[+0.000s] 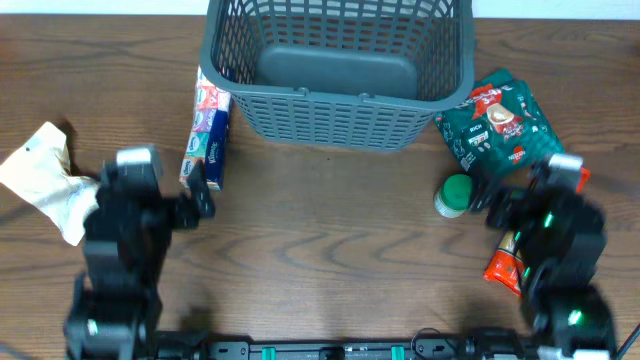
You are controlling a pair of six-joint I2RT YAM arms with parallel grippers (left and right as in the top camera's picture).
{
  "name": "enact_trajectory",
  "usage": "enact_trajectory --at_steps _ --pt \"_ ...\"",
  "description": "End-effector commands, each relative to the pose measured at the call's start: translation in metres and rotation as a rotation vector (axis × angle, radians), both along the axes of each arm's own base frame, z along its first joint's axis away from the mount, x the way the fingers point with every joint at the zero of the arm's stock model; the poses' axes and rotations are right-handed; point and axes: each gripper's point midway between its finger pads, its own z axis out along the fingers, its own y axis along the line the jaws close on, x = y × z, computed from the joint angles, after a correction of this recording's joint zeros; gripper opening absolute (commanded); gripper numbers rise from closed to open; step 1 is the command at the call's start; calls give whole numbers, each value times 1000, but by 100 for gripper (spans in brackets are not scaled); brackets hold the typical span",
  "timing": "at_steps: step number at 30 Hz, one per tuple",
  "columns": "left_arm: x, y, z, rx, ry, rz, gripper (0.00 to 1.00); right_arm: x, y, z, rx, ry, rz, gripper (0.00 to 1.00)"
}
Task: Pack container
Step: 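Reach the right gripper to the green Nescafe coffee bag and grasp it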
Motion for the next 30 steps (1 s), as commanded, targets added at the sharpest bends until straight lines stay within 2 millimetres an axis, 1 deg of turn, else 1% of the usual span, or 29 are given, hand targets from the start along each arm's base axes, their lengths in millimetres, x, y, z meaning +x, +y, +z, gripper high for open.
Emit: enact_trajectory --at_steps 1,5,7,11,14,16,18,20,21,23,26,29,30 --pt "22 -1 12 37 112 -5 98 16 -15 26 24 89 -33 99" --pt "37 2 16 78 232 -16 99 28 -29 37 89 277 -65 99" --pt "42 8 17 77 270 4 98 38 -29 39 118 331 -52 99" --pt "43 30 11 72 307 66 99 70 -37 37 104 317 -44 99" --pt "40 41 8 90 325 70 99 94 -53 27 191 284 -160 99" --pt "37 45 6 112 342 64 99 108 -70 14 263 275 -258 99" --pt "35 45 4 132 355 48 99 122 -82 -1 324 273 -302 99" --pt "33 44 2 146 364 36 99 142 -84 -23 398 290 -272 99" --pt "33 44 2 153 365 31 98 147 -83 -31 420 303 -261 99" --pt "33 44 2 169 366 18 99 156 -83 -60 485 357 -273 99" --pt "33 44 2 186 367 6 99 161 -82 -99 546 448 -315 99" --pt "33 44 2 206 368 -10 99 157 -79 -124 599 518 -365 99" --pt "33 45 2 206 368 -10 99 155 -79 -128 610 529 -385 99"
